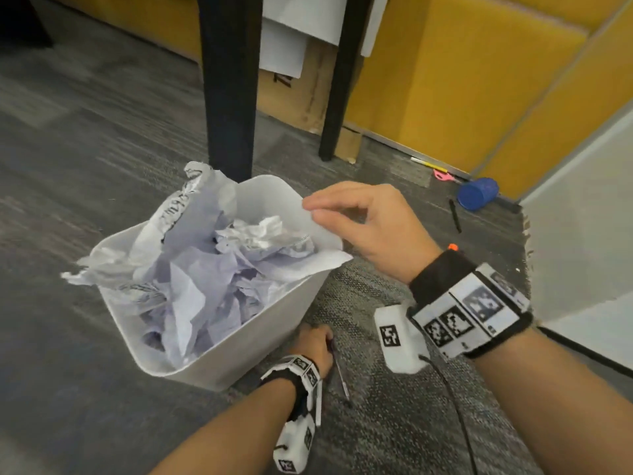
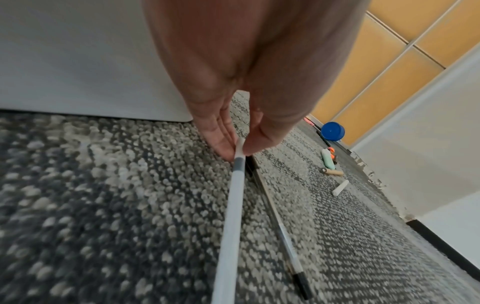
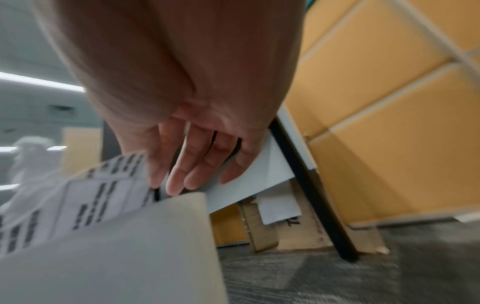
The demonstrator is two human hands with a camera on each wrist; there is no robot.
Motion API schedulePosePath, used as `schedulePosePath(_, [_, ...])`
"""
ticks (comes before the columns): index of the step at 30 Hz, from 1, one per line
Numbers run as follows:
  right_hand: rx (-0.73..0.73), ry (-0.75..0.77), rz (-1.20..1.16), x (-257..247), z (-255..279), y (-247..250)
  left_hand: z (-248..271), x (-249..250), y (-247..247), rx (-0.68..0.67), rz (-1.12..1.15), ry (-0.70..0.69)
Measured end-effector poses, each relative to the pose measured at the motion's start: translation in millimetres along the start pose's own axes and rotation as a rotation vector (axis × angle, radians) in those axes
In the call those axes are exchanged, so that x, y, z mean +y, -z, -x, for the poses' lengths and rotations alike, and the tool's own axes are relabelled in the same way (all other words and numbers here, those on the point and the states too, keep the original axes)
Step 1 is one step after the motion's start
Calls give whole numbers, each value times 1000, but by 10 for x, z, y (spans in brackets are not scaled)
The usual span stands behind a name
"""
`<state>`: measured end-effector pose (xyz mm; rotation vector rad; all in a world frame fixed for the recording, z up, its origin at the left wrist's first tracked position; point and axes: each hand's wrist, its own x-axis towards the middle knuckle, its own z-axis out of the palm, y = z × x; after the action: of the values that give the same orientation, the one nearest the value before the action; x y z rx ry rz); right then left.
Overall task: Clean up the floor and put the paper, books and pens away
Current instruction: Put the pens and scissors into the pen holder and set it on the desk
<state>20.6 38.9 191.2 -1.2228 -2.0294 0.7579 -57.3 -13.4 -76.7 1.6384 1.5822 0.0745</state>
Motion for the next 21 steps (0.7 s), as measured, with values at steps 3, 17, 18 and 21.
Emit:
schedulePosePath(3, [216, -159, -61, 308, 253, 194, -91, 35, -39, -5, 18, 33])
schedulePosePath(17, [-186, -953, 29, 1662, 2188, -1255, -350, 128, -125, -23, 59, 62])
schedulePosePath(18, [-182, -932, 99, 1674, 2185, -1319, -349, 149, -118, -32, 107, 85])
schedulePosePath(21, [-168, -933, 248, 1740, 2139, -1381, -409, 163, -179, -51, 223, 124])
